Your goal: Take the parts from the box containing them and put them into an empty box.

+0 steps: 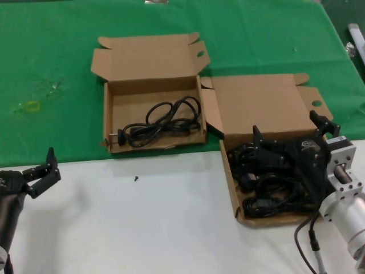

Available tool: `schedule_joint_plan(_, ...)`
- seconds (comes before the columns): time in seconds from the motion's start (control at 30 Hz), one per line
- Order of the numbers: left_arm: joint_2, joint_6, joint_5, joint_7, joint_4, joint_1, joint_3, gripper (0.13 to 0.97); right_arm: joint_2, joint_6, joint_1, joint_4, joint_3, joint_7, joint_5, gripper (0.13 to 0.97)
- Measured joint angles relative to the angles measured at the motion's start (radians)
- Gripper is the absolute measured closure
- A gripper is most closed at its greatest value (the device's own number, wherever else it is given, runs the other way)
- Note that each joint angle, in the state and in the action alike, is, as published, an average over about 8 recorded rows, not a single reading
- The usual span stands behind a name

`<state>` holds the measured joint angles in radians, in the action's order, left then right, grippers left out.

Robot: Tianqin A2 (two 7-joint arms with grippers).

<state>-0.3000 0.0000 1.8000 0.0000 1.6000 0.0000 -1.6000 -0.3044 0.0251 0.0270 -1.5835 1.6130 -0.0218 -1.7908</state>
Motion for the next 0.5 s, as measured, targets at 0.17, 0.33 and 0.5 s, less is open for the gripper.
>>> schedule_joint_plan(0.17,0.0,0.0,0.0,0.0,0.0,0.0,0.0,0.132,0.0,0.0,0.0,0.0,0.0,0.0,0.0,0.129)
schedule_joint_plan(0.33,0.0,0.0,0.0,0.0,0.0,0.0,0.0,0.132,0.0,0.0,0.0,0.0,0.0,0.0,0.0,0.129)
schedule_joint_plan(0.5,0.0,0.0,0.0,0.0,0.0,0.0,0.0,0.132,0.0,0.0,0.0,0.0,0.0,0.0,0.0,0.129)
